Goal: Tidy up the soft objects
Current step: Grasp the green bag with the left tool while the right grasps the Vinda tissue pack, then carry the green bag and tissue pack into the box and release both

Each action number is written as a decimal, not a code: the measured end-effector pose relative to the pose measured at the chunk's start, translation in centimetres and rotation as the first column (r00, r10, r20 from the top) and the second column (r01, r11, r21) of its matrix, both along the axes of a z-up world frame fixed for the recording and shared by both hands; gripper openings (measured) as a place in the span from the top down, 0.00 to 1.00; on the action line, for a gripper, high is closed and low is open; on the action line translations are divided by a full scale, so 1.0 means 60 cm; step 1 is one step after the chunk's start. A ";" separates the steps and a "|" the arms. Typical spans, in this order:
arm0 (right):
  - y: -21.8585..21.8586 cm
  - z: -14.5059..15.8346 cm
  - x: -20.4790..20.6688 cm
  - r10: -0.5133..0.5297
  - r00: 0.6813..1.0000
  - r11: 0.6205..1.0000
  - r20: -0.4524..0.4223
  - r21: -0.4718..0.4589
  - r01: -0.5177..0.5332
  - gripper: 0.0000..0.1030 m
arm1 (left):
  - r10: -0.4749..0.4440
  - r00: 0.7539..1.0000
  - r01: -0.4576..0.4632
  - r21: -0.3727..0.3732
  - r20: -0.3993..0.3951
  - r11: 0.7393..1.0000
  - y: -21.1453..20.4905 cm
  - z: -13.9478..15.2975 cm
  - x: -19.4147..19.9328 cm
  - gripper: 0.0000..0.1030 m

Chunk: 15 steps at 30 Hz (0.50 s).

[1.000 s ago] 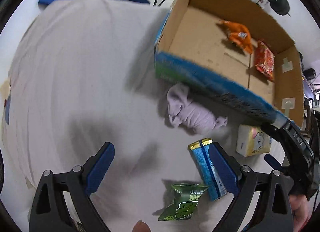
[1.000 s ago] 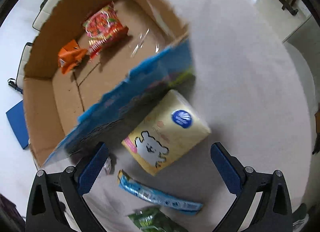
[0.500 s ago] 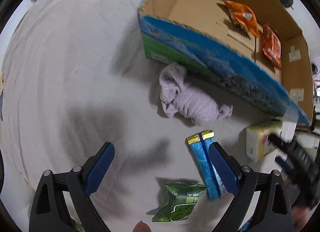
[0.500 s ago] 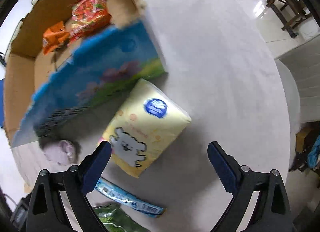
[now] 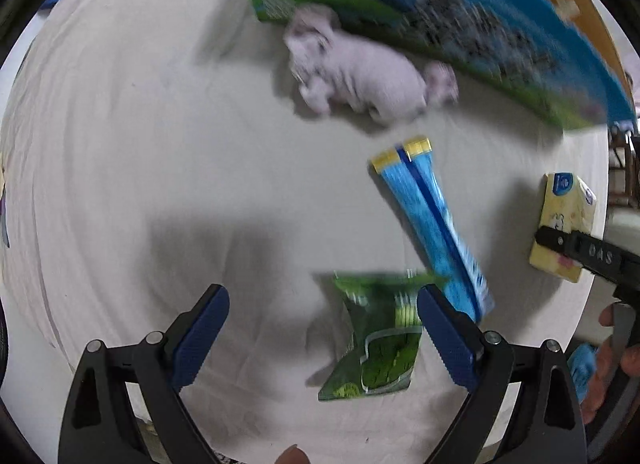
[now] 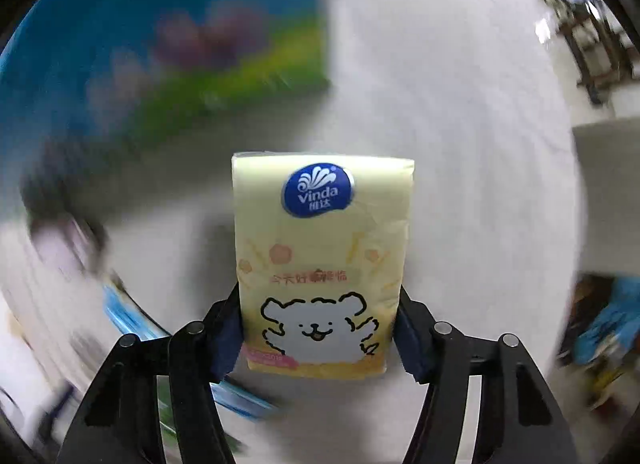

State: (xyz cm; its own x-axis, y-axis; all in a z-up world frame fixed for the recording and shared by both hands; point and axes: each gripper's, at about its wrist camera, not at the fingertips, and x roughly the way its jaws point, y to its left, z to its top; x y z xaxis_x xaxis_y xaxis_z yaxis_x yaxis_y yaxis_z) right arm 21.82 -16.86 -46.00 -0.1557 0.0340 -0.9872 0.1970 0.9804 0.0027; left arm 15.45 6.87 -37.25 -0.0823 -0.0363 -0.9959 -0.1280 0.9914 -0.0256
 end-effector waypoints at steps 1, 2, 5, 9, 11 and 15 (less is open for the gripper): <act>-0.003 -0.001 -0.011 0.025 1.000 1.000 -0.014 -0.001 -0.025 0.36 | -0.013 1.000 0.013 -0.004 -0.008 1.000 -0.005 -0.004 -0.007 0.06; -0.006 -0.001 -0.019 0.042 0.999 0.999 -0.020 -0.001 -0.042 0.36 | -0.028 0.999 0.028 -0.008 -0.015 1.000 -0.013 -0.010 -0.015 0.06; -0.009 0.009 -0.030 0.064 0.998 0.998 0.020 -0.009 -0.064 0.32 | -0.076 0.996 0.076 -0.004 -0.049 0.997 -0.033 -0.033 -0.039 0.06; -0.009 0.005 -0.016 0.028 0.998 1.000 0.062 -0.006 -0.027 0.28 | -0.144 0.986 0.145 0.006 -0.086 0.989 -0.060 -0.072 -0.057 0.06; -0.008 -0.006 -0.005 0.006 0.999 1.000 0.039 -0.002 -0.006 0.29 | -0.171 0.982 0.172 0.010 -0.084 0.985 -0.070 -0.087 -0.055 0.17; 0.012 -0.003 -0.016 0.057 0.998 0.998 0.037 -0.039 -0.055 0.37 | -0.196 0.979 0.197 0.011 -0.060 0.980 -0.087 -0.096 -0.053 0.60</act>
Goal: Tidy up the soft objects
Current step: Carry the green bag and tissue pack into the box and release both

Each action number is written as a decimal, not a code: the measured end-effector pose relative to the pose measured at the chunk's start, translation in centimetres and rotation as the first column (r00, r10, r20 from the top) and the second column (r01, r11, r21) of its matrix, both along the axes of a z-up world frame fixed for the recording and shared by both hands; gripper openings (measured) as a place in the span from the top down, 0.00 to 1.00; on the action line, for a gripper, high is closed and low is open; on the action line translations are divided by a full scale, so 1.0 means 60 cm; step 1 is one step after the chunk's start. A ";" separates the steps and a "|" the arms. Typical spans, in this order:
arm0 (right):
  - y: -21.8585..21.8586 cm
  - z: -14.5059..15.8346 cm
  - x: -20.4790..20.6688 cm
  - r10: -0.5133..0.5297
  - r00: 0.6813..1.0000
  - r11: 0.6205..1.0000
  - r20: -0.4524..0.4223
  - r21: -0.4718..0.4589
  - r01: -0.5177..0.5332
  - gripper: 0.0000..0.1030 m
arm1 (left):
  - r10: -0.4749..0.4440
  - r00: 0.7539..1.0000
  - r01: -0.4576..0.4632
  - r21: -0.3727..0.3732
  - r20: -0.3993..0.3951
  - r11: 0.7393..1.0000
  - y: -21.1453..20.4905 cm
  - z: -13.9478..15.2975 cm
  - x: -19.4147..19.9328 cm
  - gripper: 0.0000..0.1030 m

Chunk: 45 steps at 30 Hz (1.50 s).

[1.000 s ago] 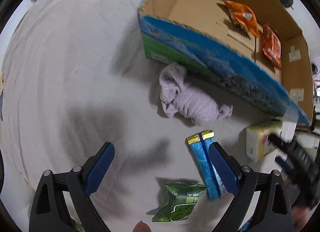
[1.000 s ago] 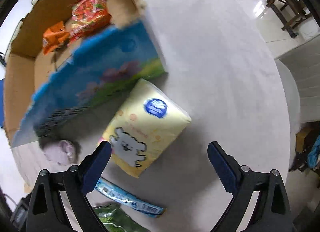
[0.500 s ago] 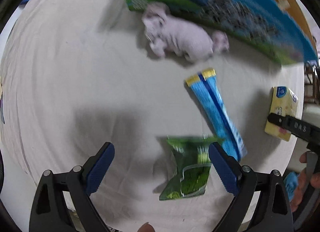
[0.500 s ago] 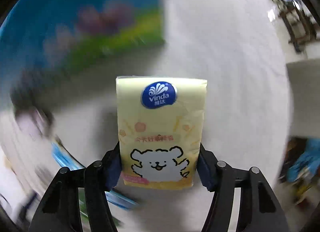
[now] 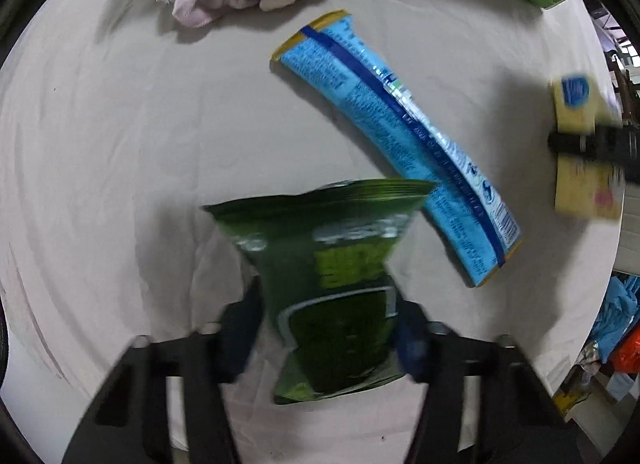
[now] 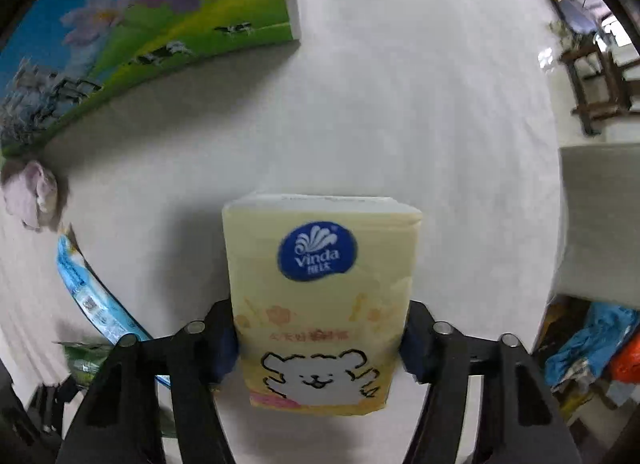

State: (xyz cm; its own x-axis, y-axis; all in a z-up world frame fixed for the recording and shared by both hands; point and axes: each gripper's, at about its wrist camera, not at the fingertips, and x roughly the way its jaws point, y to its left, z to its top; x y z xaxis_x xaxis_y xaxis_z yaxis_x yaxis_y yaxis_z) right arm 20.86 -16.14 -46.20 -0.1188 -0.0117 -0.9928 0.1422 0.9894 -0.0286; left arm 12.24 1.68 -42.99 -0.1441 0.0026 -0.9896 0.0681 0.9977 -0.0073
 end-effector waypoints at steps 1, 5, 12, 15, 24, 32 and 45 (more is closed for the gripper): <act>0.006 0.001 -0.011 0.019 1.000 1.000 -0.018 0.002 -0.019 0.37 | -0.006 1.000 0.006 0.011 0.010 1.000 -0.002 0.001 -0.002 0.60; 0.020 0.002 -0.051 0.090 0.994 0.996 -0.065 0.012 -0.089 0.37 | 0.005 1.000 -0.005 0.005 0.016 1.000 0.006 0.002 -0.006 0.60; 0.035 -0.007 -0.075 0.093 0.993 0.996 -0.070 -0.011 -0.094 0.37 | 0.001 1.000 -0.002 0.012 0.028 1.000 0.003 -0.004 -0.023 0.58; 0.050 -0.006 -0.057 0.070 0.995 0.998 -0.074 0.000 -0.070 0.37 | 0.003 1.000 -0.004 0.012 0.022 1.000 0.010 0.010 -0.009 0.58; 0.041 -0.011 -0.082 0.092 0.994 0.996 -0.064 -0.006 -0.092 0.37 | 0.001 0.998 -0.002 0.013 0.056 1.000 0.009 0.036 0.006 0.66; 0.052 0.055 -0.093 0.118 0.993 0.992 0.013 0.041 -0.119 0.38 | 0.006 0.987 0.001 -0.041 0.158 0.999 0.003 0.141 0.003 0.67; 0.036 0.318 -0.024 0.140 0.941 0.980 0.309 0.096 -0.177 0.38 | -0.001 0.899 0.046 -0.092 0.438 0.995 0.004 0.383 0.084 0.67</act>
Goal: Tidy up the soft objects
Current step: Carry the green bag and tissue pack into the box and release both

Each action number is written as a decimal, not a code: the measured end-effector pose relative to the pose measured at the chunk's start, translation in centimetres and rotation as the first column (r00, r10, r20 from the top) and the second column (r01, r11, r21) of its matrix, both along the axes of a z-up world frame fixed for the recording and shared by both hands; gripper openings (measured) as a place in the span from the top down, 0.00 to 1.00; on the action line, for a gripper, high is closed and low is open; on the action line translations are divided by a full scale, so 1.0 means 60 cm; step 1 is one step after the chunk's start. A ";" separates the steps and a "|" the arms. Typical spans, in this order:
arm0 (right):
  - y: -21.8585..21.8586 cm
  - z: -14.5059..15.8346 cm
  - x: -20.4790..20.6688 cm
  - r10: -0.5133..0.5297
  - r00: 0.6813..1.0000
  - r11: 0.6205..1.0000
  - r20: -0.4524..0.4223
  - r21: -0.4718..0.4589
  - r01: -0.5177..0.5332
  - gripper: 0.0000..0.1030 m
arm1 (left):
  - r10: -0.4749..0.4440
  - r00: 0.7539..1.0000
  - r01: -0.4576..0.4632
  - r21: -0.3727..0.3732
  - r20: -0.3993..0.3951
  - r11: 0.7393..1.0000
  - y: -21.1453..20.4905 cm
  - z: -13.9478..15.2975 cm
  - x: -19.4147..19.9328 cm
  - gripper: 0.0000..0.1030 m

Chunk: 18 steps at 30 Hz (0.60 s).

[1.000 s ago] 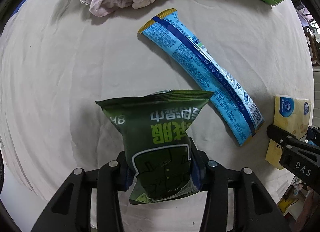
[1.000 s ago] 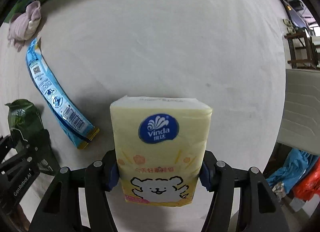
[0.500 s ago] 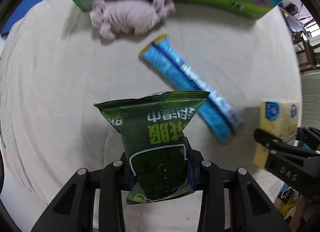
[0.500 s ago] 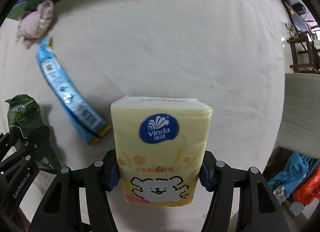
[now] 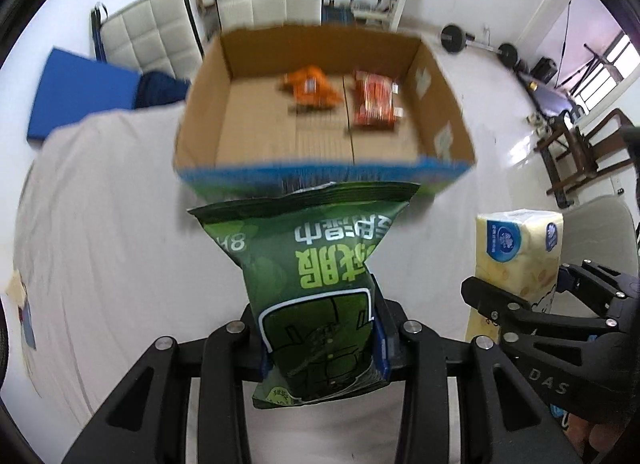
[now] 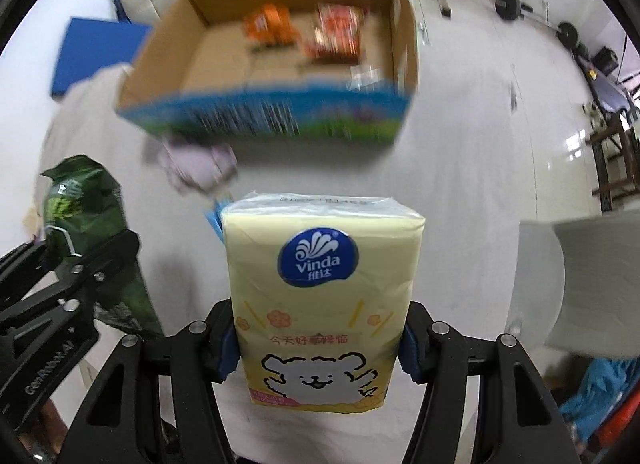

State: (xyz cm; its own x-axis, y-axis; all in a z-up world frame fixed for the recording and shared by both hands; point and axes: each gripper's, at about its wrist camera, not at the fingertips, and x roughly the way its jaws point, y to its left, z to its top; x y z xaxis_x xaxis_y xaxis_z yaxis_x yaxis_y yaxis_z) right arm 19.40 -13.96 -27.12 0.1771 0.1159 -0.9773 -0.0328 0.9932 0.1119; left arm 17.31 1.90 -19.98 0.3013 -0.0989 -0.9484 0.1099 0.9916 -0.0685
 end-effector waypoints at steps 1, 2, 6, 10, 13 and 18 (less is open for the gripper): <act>0.004 0.025 0.014 0.000 1.000 1.000 0.018 0.003 0.000 0.38 | -0.001 1.000 0.001 0.004 0.016 1.000 0.000 0.007 0.007 0.67; 0.002 0.039 0.022 0.002 0.999 1.000 0.035 0.005 -0.003 0.38 | -0.003 1.000 0.003 0.009 0.031 1.000 0.000 0.017 0.016 0.67; 0.005 0.099 0.064 0.002 0.995 1.000 0.096 0.010 -0.003 0.38 | -0.004 0.996 0.003 0.020 0.087 1.000 0.015 0.047 0.057 0.67; 0.005 0.123 0.095 0.000 0.992 1.000 0.129 0.012 -0.002 0.38 | 0.000 0.992 -0.004 0.033 0.130 0.999 0.026 0.061 0.090 0.67; 0.011 0.129 0.116 0.007 0.991 1.000 0.136 0.015 -0.009 0.38 | 0.005 0.990 -0.010 0.038 0.144 0.999 0.031 0.056 0.113 0.67; 0.029 0.108 0.155 0.020 0.992 0.999 0.125 0.033 -0.024 0.38 | 0.034 0.992 -0.036 0.015 0.122 0.999 0.053 0.046 0.166 0.67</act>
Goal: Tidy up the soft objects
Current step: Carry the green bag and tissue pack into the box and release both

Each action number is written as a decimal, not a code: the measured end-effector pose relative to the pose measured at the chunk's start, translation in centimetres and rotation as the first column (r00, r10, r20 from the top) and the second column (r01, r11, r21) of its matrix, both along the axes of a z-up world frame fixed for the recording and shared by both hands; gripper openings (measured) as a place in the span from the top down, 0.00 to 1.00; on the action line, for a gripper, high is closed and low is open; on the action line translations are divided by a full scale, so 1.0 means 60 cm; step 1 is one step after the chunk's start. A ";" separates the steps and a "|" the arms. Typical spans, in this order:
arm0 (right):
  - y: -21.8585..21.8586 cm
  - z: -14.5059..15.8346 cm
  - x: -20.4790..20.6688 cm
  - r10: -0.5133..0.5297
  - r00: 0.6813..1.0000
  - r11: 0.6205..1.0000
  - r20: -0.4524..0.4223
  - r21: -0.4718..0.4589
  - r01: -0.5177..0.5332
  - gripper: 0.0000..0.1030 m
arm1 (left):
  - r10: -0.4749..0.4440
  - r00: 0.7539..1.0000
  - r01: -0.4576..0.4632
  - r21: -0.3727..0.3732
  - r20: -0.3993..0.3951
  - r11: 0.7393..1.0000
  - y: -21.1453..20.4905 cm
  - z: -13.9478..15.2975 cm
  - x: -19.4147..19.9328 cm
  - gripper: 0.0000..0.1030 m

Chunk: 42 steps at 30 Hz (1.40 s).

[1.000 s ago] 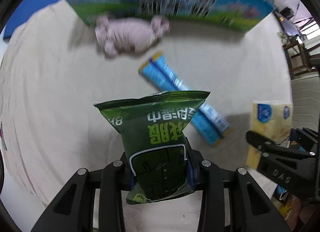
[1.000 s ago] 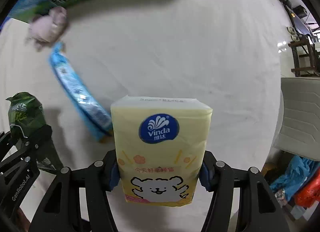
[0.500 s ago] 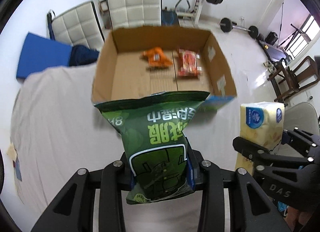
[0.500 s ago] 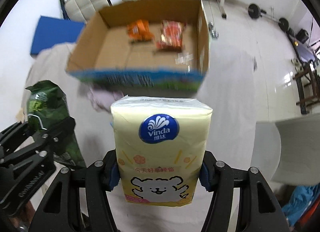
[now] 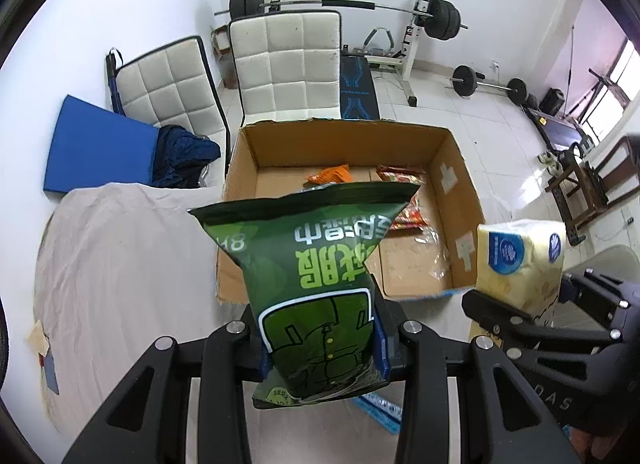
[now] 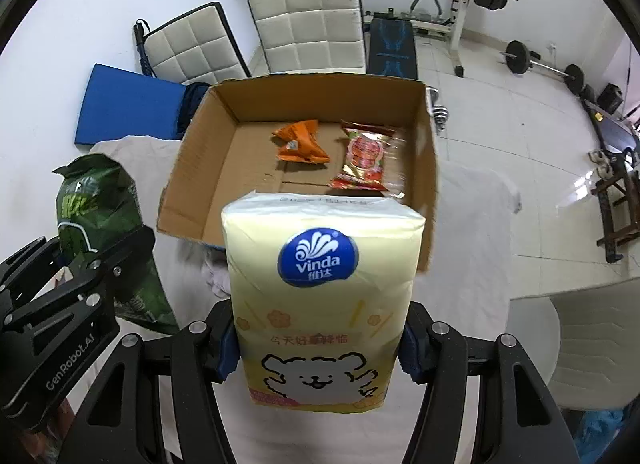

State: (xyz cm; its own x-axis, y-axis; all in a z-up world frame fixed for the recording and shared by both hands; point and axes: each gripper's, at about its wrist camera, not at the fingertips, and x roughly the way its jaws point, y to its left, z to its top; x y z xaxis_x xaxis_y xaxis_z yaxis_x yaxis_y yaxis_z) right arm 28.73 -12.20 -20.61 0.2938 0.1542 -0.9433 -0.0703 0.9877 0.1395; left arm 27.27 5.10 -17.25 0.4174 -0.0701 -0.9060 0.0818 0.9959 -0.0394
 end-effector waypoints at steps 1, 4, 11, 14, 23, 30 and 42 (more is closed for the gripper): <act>0.004 -0.010 0.009 -0.001 1.000 1.000 -0.002 0.002 0.001 0.38 | 0.008 1.000 -0.008 -0.007 -0.010 1.000 0.005 -0.004 0.014 0.67; 0.011 -0.036 0.047 -0.012 1.000 1.000 -0.019 0.004 0.012 0.38 | 0.030 0.998 -0.032 -0.026 -0.057 0.999 0.024 -0.026 0.058 0.67; -0.004 -0.135 0.133 -0.069 0.991 0.998 -0.116 -0.015 0.068 0.38 | 0.046 0.978 -0.053 -0.031 -0.202 0.998 0.050 -0.117 0.157 0.67; -0.012 -0.185 0.162 -0.073 0.980 0.997 -0.186 -0.024 0.070 0.38 | 0.045 0.967 -0.054 -0.031 -0.252 0.998 0.055 -0.153 0.192 0.67; -0.007 -0.285 0.192 -0.055 0.953 0.995 -0.299 -0.098 0.026 0.38 | 0.003 0.928 0.001 0.010 -0.372 1.000 0.041 -0.250 0.294 0.67; -0.001 -0.320 0.198 -0.055 0.941 0.992 -0.334 -0.125 0.014 0.38 | -0.005 0.930 0.019 0.036 -0.368 0.999 0.027 -0.264 0.352 0.66; -0.015 -0.352 0.196 -0.068 0.923 0.993 -0.379 -0.115 0.026 0.36 | 0.026 0.920 -0.018 0.024 -0.391 1.000 0.030 -0.260 0.398 0.64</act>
